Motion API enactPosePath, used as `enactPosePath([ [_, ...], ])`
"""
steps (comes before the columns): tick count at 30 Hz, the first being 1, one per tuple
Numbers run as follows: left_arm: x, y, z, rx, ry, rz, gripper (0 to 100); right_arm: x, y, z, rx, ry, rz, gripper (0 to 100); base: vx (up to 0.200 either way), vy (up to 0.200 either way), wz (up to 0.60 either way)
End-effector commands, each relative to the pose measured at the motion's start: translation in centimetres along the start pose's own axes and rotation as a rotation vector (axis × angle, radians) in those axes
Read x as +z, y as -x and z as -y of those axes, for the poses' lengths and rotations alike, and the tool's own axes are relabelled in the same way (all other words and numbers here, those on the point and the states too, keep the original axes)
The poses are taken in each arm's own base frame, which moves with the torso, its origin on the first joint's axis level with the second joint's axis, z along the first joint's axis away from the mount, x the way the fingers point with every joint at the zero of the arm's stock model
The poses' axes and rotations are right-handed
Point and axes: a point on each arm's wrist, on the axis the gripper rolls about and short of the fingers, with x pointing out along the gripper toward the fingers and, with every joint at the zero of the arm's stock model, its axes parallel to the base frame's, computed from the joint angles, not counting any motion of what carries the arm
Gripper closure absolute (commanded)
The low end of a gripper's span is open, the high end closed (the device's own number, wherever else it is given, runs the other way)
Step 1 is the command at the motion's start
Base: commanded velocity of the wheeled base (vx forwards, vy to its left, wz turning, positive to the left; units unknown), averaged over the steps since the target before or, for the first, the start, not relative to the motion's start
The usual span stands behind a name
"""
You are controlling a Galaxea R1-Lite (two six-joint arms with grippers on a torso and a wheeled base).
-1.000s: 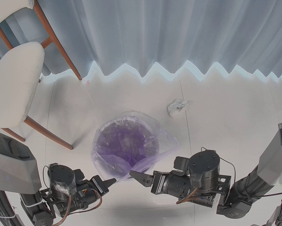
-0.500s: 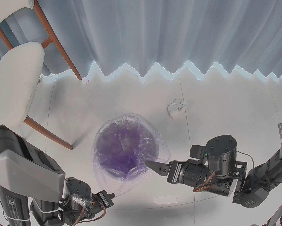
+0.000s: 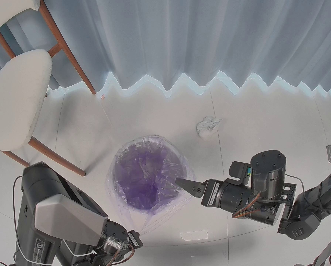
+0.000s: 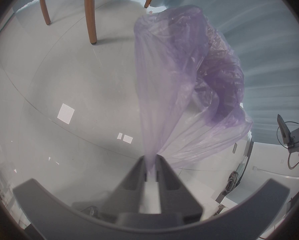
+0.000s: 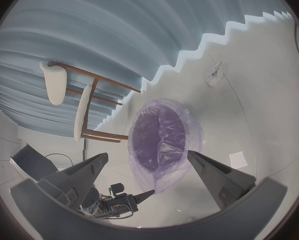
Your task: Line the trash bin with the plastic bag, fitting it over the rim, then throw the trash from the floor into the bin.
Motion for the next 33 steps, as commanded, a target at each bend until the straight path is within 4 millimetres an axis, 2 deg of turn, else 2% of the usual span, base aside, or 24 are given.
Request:
enactPosePath([
  [1,-0.4,-0.3,0.0,0.003,-0.005,-0.007,0,0.0,0.0,0.0,0.001,-0.001,-0.001,0,0.0,0.0,0.0],
  [5,0.0,-0.1,0.9,-0.027,0.011,0.035,0,-0.3,-0.2,0.3,-0.008,-0.001,-0.019,0,0.0,0.0,0.0],
  [8,0.8,0.9,2.0,-0.05,0.025,0.12,0,-0.4,-0.7,0.7,-0.018,-0.007,-0.031,0,0.0,0.0,0.0],
  [9,1.2,2.4,3.1,-0.095,0.03,0.16,0,-0.4,-1.3,1.2,-0.035,-0.018,-0.035,0,0.0,0.0,0.0],
  [10,1.2,2.6,3.3,-0.103,0.031,0.164,0,-0.4,-1.3,1.3,-0.038,-0.019,-0.036,0,0.0,0.0,0.0],
  [13,2.2,6.5,4.1,-0.195,0.054,0.189,0,-0.8,-2.0,1.9,-0.058,-0.03,-0.051,0,0.0,0.0,0.0],
  [15,2.2,6.5,4.1,-0.195,0.054,0.189,0,-0.8,-2.0,1.9,-0.058,-0.03,-0.051,0,0.0,0.0,0.0],
  [16,3.2,10.2,4.7,-0.307,0.09,0.225,0,-0.9,-2.0,1.8,-0.056,-0.037,-0.061,0,0.0,0.0,0.0],
  [18,4.2,12.2,5.4,-0.392,0.116,0.273,0,-1.3,-2.0,1.8,-0.045,-0.053,-0.088,0,0.0,0.0,0.0],
  [19,5.0,13.8,5.8,-0.465,0.132,0.316,0,-1.7,-2.0,1.8,-0.041,-0.065,-0.112,0,0.0,0.0,0.0],
  [20,5.3,14.4,6.0,-0.493,0.136,0.331,0,-1.8,-2.1,1.8,-0.043,-0.069,-0.121,0,0.0,0.0,0.0],
  [22,7.3,18.1,7.0,-0.665,0.139,0.441,0,-2.5,-2.8,2.3,-0.071,-0.08,-0.171,0,0.0,0.0,0.0],
  [24,8.5,20.2,8.1,-0.804,0.07,0.484,0,-3.1,-3.5,2.8,-0.096,-0.084,-0.198,0,0.0,0.0,0.0],
  [25,8.6,20.4,8.2,-0.814,0.061,0.488,0,-3.2,-3.6,2.8,-0.096,-0.084,-0.198,0,0.0,0.0,0.0],
  [26,9.9,21.2,10.0,-0.911,-0.129,0.513,0,-4.1,-4.2,3.5,-0.123,-0.091,-0.226,0,0.0,0.0,0.0],
  [27,10.2,21.2,10.3,-0.922,-0.165,0.517,0,-4.2,-4.3,3.6,-0.126,-0.094,-0.231,0,0.0,0.0,0.0],
  [29,12.0,21.5,12.4,-0.963,-0.289,0.552,0,-5.2,-5.0,4.0,-0.14,-0.097,-0.259,0,0.0,0.0,0.0],
  [30,13.0,21.9,13.6,-0.988,-0.301,0.567,0,-5.7,-5.3,4.1,-0.142,-0.094,-0.27,0,0.0,0.0,0.0],
  [32,14.4,22.4,14.7,-0.974,-0.27,0.565,0,-6.2,-5.9,4.5,-0.144,-0.089,-0.263,0,0.0,0.0,0.0],
  [33,14.6,22.6,14.6,-0.959,-0.253,0.549,0,-6.4,-6.2,4.6,-0.138,-0.087,-0.255,0,0.0,0.0,0.0],
])
